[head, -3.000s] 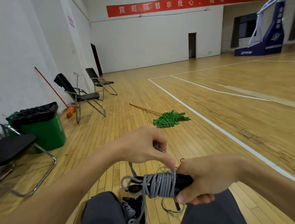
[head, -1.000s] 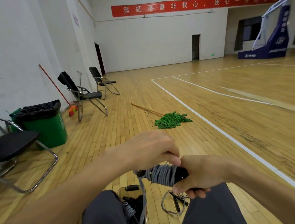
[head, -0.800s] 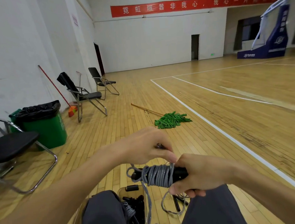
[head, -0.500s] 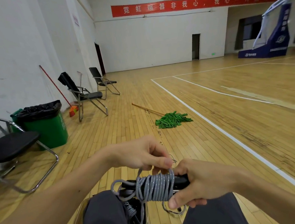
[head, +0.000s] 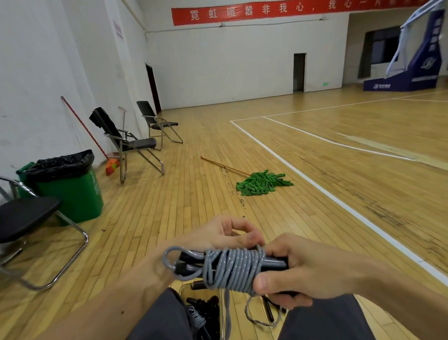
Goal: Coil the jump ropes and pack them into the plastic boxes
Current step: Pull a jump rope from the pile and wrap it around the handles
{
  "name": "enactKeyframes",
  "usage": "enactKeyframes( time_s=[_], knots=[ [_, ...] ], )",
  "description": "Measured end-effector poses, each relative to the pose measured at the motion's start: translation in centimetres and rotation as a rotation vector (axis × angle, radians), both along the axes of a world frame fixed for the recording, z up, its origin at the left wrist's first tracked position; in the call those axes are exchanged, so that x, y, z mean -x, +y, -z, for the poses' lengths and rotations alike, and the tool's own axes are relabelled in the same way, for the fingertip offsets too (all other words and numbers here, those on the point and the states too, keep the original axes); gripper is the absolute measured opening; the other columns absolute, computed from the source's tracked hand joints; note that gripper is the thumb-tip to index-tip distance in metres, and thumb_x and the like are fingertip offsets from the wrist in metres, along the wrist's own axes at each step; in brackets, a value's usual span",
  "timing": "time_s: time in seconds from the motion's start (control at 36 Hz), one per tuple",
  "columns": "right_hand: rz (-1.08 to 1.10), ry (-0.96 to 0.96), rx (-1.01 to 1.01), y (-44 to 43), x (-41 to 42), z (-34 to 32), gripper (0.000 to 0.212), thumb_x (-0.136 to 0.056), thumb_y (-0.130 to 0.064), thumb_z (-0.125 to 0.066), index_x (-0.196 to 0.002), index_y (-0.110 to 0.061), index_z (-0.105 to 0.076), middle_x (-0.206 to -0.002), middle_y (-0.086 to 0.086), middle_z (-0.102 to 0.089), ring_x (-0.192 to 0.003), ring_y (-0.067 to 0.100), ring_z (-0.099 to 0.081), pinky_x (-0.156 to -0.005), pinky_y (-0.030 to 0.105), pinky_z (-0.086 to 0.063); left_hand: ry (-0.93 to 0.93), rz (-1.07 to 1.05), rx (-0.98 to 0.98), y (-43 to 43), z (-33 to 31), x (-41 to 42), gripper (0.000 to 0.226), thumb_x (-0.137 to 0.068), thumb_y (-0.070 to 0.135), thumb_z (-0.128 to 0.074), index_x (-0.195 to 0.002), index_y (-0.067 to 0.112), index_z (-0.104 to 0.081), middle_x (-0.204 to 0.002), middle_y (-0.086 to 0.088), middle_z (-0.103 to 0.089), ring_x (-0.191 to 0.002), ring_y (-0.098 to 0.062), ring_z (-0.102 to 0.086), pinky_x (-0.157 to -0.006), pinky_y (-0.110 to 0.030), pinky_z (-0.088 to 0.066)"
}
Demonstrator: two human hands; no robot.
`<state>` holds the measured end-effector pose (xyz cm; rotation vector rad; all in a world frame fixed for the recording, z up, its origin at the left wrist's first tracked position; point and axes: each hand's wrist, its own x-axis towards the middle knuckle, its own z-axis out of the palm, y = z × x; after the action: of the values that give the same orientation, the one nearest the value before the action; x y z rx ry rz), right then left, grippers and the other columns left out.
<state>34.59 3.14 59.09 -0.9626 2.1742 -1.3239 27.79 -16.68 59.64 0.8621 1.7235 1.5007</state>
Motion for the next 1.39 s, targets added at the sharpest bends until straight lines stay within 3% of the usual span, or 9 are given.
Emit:
enactKeyframes(
  time_s=[0.19,0.36,0.44,0.53,0.67,0.78,0.86,1.14,1.39],
  knots=[
    [0.029,-0.014,0.003,-0.1,0.2,0.0,0.012,-0.099,-0.029,-0.065,-0.098,-0.017,-0.063,-0.069,0.004,-0.059,-0.052,0.014,-0.048,-0.058,0.028,-0.045,-0.060,-0.115,-0.117,0.1,1.8,0.2,0.045,-0.055,0.053,-0.092,-0.077,0.019,-0.074,-0.070,0.000,-0.070,-0.056,-0.010,-0.065,-0.050,-0.021,-0.052],
    [0.141,-0.001,-0.109,0.2,0.4,0.3,0.071,-0.081,-0.023,-0.086,-0.133,-0.018,-0.036,-0.088,0.006,-0.064,-0.064,0.015,-0.056,-0.062,0.032,-0.050,-0.107,-0.184,-0.217,0.4,2.2,-0.1,0.035,-0.058,0.041,-0.093,-0.076,0.016,-0.075,-0.076,-0.005,-0.071,-0.060,-0.015,-0.067,-0.053,-0.026,-0.055],
    [0.194,0.021,-0.046,0.1,0.5,0.4,0.068,-0.082,-0.022,-0.085,-0.125,-0.022,-0.033,-0.092,0.013,-0.067,-0.064,0.016,-0.057,-0.060,0.030,-0.050,-0.186,-0.259,-0.260,0.3,3.3,0.8,0.035,-0.067,0.038,-0.091,-0.082,0.012,-0.073,-0.074,-0.002,-0.068,-0.057,-0.012,-0.061,-0.052,-0.024,-0.052],
    [0.216,0.034,0.025,-0.1,0.8,0.3,0.064,-0.083,-0.023,-0.084,-0.122,-0.027,-0.032,-0.098,0.023,-0.067,-0.066,0.021,-0.054,-0.058,0.029,-0.048,-0.349,-0.215,-0.296,-0.3,3.1,0.2,0.019,-0.097,0.013,-0.061,-0.113,0.003,-0.056,-0.081,0.000,-0.061,-0.064,-0.010,-0.052,-0.057,-0.020,-0.045],
    [0.258,0.015,0.122,0.1,1.3,0.3,0.060,-0.088,-0.016,-0.079,-0.126,-0.026,-0.033,-0.090,0.009,-0.068,-0.067,0.023,-0.051,-0.056,0.025,-0.045,-0.216,-0.317,-0.028,1.1,2.5,-2.1,0.027,-0.100,0.007,-0.044,-0.081,0.008,-0.062,-0.057,0.005,-0.060,-0.055,-0.007,-0.041,-0.060,-0.022,-0.034],
    [0.313,0.031,0.124,0.3,1.6,0.6,0.063,-0.082,-0.025,-0.081,-0.127,-0.029,-0.036,-0.090,0.027,-0.065,-0.065,0.023,-0.050,-0.057,0.029,-0.043,-0.269,-0.454,0.024,1.8,2.2,-2.3,0.023,-0.105,0.010,-0.037,-0.090,0.010,-0.055,-0.056,0.005,-0.054,-0.047,-0.005,-0.039,-0.043,-0.015,-0.034],
    [0.382,0.015,0.179,0.7,2.2,0.6,0.060,-0.085,-0.018,-0.080,-0.129,-0.024,-0.039,-0.076,0.010,-0.064,-0.059,0.019,-0.049,-0.053,0.028,-0.042,-0.277,-0.460,0.003,2.0,2.2,-2.9,0.020,-0.106,0.025,-0.043,-0.101,0.010,-0.055,-0.061,0.004,-0.052,-0.050,-0.007,-0.041,-0.045,-0.017,-0.034],
    [0.464,-0.105,0.052,3.1,3.2,0.6,0.046,-0.096,-0.014,-0.067,-0.129,-0.023,-0.036,-0.067,0.004,-0.055,-0.058,0.015,-0.044,-0.055,0.026,-0.039,0.116,-0.346,0.304,1.7,1.5,-3.7,0.037,-0.105,0.039,-0.044,-0.112,0.011,-0.066,-0.063,0.004,-0.053,-0.050,-0.006,-0.040,-0.049,-0.018,-0.032],
    [0.276,-0.140,-0.157,2.8,2.4,-0.3,0.032,-0.100,-0.015,-0.063,-0.122,-0.012,-0.041,-0.071,-0.003,-0.058,-0.060,0.010,-0.050,-0.056,0.023,-0.043,1.125,-0.119,0.779,1.5,-4.0,-4.0,0.027,-0.095,0.045,-0.064,-0.093,0.020,-0.074,-0.070,0.009,-0.062,-0.061,-0.008,-0.054,-0.064,-0.030,-0.050]
  ],
)
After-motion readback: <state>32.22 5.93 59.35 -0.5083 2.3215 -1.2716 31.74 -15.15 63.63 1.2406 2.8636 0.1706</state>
